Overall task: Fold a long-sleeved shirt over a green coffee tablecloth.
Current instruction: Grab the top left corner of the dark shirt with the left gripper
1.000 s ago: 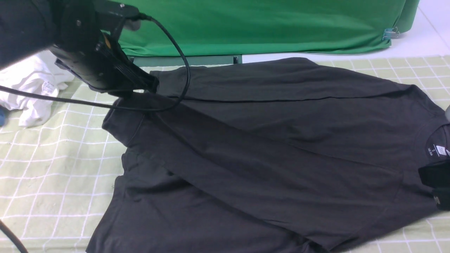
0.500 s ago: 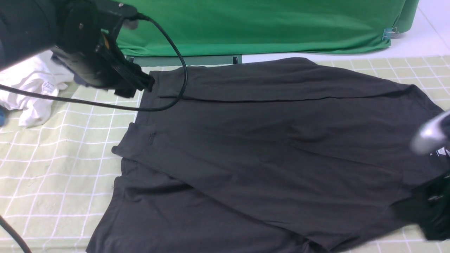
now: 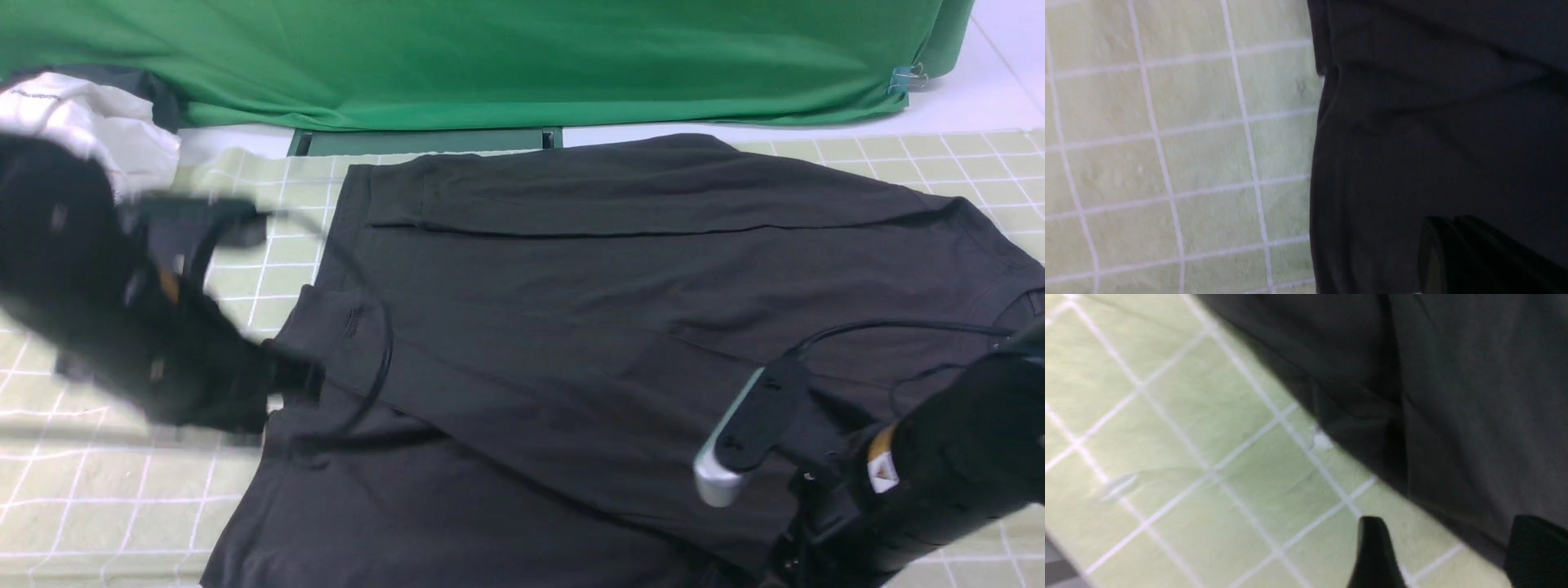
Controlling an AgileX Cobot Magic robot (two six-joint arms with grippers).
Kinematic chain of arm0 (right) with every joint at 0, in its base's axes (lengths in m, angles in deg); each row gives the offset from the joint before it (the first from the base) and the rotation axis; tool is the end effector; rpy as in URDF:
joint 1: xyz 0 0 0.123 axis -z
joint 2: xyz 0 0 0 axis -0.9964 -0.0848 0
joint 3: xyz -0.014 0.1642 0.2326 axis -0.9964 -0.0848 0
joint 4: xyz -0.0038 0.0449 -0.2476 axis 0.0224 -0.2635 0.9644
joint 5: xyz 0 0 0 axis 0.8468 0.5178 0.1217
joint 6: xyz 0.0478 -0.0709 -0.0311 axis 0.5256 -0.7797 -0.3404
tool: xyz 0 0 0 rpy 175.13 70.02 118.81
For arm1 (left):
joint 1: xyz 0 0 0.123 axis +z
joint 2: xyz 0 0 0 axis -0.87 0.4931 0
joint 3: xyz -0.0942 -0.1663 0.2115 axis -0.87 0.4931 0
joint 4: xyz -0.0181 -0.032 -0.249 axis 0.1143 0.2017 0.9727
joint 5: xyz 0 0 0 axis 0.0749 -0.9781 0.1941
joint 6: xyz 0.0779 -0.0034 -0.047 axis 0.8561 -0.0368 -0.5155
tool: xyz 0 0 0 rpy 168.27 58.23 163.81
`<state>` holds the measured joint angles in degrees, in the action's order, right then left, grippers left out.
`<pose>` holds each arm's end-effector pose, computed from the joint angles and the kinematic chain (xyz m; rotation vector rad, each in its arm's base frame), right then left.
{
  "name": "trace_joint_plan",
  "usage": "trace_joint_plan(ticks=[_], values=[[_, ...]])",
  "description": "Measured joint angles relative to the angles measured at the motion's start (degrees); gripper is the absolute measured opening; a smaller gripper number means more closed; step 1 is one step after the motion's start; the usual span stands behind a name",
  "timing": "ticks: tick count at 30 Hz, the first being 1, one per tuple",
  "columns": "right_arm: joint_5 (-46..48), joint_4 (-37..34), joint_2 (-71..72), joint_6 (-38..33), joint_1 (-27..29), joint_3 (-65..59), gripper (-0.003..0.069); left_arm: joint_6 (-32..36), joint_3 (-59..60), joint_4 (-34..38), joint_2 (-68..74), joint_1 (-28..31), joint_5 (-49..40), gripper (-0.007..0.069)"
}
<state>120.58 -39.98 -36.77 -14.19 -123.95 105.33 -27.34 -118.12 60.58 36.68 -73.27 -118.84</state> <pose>0.1853 0.1643 0.1892 -1.2079 2.6084 0.2899 0.2302 -0.0574 0.2455 0.0979 2.8897 -0.1480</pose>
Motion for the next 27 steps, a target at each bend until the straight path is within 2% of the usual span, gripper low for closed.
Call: trace_joint_plan(ticks=[9,14,15,16,17,18,20,27], values=[[-4.9,2.2,-6.6,-0.2,0.0,0.0,0.0409,-0.4,9.9,1.8,-1.0,0.0,5.2,0.0002],[-4.9,4.4,-8.1,0.1,0.0,0.1,0.0267,-0.4,10.0,1.9,-1.0,0.0,6.9,0.0002],[-4.8,4.7,-8.2,0.3,0.0,0.2,0.0175,-0.4,10.0,1.9,-1.0,0.0,6.9,0.0004],[-4.6,4.7,-8.2,0.6,0.0,0.2,0.0115,-0.4,10.0,1.9,-1.0,0.0,6.9,0.0004],[-4.6,4.8,-8.2,0.6,0.0,0.2,0.0115,-0.4,10.0,1.9,-1.0,0.0,6.9,0.0005],[-4.3,4.8,-8.2,1.6,0.0,0.3,0.0064,-0.4,10.0,1.9,-1.0,0.0,6.9,0.0007],[-2.9,4.8,-8.2,3.3,0.0,0.4,0.0040,-0.4,10.0,1.9,-1.0,0.0,6.9,0.0009],[5.5,4.8,-4.7,9.0,0.0,0.3,0.0039,-0.4,10.0,1.2,-1.0,0.0,6.8,0.0012]])
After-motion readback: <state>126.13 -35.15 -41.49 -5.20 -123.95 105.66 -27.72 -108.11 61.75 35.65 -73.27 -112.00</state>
